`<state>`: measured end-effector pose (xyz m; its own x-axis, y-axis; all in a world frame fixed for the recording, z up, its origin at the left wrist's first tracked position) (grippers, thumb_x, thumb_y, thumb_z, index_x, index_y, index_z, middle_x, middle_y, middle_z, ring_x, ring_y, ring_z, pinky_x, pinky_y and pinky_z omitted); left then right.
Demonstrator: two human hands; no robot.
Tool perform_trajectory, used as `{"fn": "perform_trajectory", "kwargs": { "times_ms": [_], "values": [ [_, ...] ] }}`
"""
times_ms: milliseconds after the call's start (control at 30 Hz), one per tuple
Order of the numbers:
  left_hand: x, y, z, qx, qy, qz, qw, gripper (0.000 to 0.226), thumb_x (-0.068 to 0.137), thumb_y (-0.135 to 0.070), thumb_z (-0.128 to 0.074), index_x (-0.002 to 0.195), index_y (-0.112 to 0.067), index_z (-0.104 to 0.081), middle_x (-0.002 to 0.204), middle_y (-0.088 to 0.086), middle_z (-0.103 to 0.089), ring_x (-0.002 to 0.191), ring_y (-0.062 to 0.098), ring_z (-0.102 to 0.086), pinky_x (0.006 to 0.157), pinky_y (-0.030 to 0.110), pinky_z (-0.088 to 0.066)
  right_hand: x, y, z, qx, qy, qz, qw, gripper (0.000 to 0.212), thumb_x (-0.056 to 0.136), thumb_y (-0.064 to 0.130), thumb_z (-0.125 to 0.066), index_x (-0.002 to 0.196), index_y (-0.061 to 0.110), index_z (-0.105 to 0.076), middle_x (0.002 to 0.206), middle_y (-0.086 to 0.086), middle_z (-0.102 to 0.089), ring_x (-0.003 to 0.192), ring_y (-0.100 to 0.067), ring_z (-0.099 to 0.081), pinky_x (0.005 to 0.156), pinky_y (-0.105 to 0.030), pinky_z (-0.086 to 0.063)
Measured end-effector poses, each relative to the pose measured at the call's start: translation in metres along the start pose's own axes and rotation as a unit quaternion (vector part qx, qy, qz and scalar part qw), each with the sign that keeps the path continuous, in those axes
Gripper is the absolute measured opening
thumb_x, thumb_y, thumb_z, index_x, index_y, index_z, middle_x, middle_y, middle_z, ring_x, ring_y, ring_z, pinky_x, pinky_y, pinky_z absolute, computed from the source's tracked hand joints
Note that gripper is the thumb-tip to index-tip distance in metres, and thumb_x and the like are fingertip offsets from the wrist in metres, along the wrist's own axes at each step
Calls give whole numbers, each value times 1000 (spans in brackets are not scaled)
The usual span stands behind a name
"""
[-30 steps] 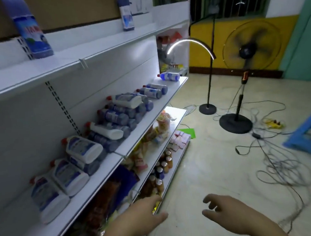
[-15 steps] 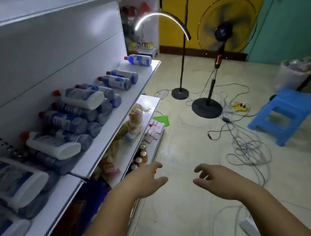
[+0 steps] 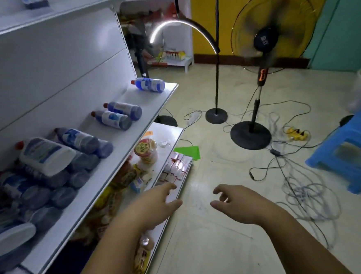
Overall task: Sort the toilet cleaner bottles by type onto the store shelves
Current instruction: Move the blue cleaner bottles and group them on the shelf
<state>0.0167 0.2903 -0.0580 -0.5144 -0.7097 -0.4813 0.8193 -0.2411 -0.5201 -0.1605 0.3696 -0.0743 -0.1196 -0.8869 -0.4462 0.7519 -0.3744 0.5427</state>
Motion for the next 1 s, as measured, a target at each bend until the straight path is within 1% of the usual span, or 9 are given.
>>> {"fn": "perform_trajectory", "kwargs": {
  "times_ms": [67, 167, 367, 467, 633, 700, 767, 833, 1000],
  "values": [
    [14, -8, 7, 3, -2, 11, 1000, 46, 88, -49, -54, 132, -39, -44, 127, -8, -58, 100, 10, -60, 81, 34, -58, 17, -1, 10, 4, 26, 18, 999, 45, 89, 51, -50, 129, 31, -48, 122, 5, -59, 105, -11, -57, 87, -26, -46],
    [35, -11, 13, 22, 12, 43, 999, 51, 88, -53, -52, 136, -40, -40, 130, -9, -55, 97, 13, -64, 85, 36, -56, 41, -5, 22, 15, 65, 35, 997, 44, 89, 50, -51, 129, 31, -48, 120, 7, -60, 105, -9, -57, 88, -25, -47],
    [114, -28, 45, 14, -5, 38, 999, 55, 92, -48, -50, 143, -33, -35, 142, -2, -49, 122, 17, -51, 99, 28, -43, 114, -19, 70, -28, 73, 21, 997, 45, 90, 50, -49, 131, 31, -46, 125, 4, -59, 108, -12, -57, 87, -25, -46],
    [157, -39, 59, 11, 12, 24, 1000, 56, 91, -49, -51, 142, -31, -36, 141, 1, -50, 124, 16, -50, 102, 29, -41, 147, -16, 98, -47, 80, 19, 995, 44, 90, 51, -49, 129, 31, -47, 123, 6, -59, 107, -11, -56, 91, -27, -47],
    [224, -62, 99, 11, -12, 14, 1000, 53, 93, -47, -49, 142, -32, -36, 140, 0, -51, 121, 16, -52, 94, 27, -41, 208, -22, 154, -53, 31, 13, 998, 42, 90, 50, -49, 128, 32, -48, 118, 8, -61, 103, -10, -58, 91, -30, -49],
    [246, -68, 109, 17, -16, 17, 1000, 52, 93, -47, -48, 142, -33, -36, 141, -2, -51, 122, 16, -51, 89, 26, -40, 232, -27, 165, -51, 49, 15, 997, 42, 89, 50, -50, 126, 32, -49, 115, 9, -61, 102, -10, -58, 91, -31, -49],
    [265, -68, 112, 13, 0, 39, 999, 53, 93, -48, -47, 142, -33, -35, 142, -4, -50, 122, 16, -51, 86, 24, -37, 256, -30, 174, -58, 80, 23, 995, 42, 88, 50, -50, 126, 32, -50, 114, 10, -61, 103, -9, -58, 92, -30, -48],
    [284, -67, 120, 3, 1, 71, 997, 55, 92, -50, -48, 143, -34, -34, 142, -5, -49, 123, 17, -50, 90, 26, -38, 285, -31, 189, -66, 90, 42, 993, 42, 88, 50, -51, 126, 32, -50, 114, 9, -61, 103, -9, -58, 93, -29, -48],
    [330, -81, 146, -23, -47, 135, 989, 56, 92, -51, -49, 142, -32, -36, 142, -4, -49, 125, 17, -49, 99, 29, -40, 361, -36, 241, -79, 107, 93, 987, 45, 87, 51, -52, 127, 30, -49, 112, 10, -61, 101, -8, -59, 90, -29, -49]
  ]
}}
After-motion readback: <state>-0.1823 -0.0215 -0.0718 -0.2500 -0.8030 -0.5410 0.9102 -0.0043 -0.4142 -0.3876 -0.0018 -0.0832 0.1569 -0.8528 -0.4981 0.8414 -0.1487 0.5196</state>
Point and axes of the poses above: each hand's wrist, its own x-axis towards the middle knuckle, its own z-axis out of the back of the hand, y = z × x, the point moved 8 cm from there along x, towards the middle knuckle
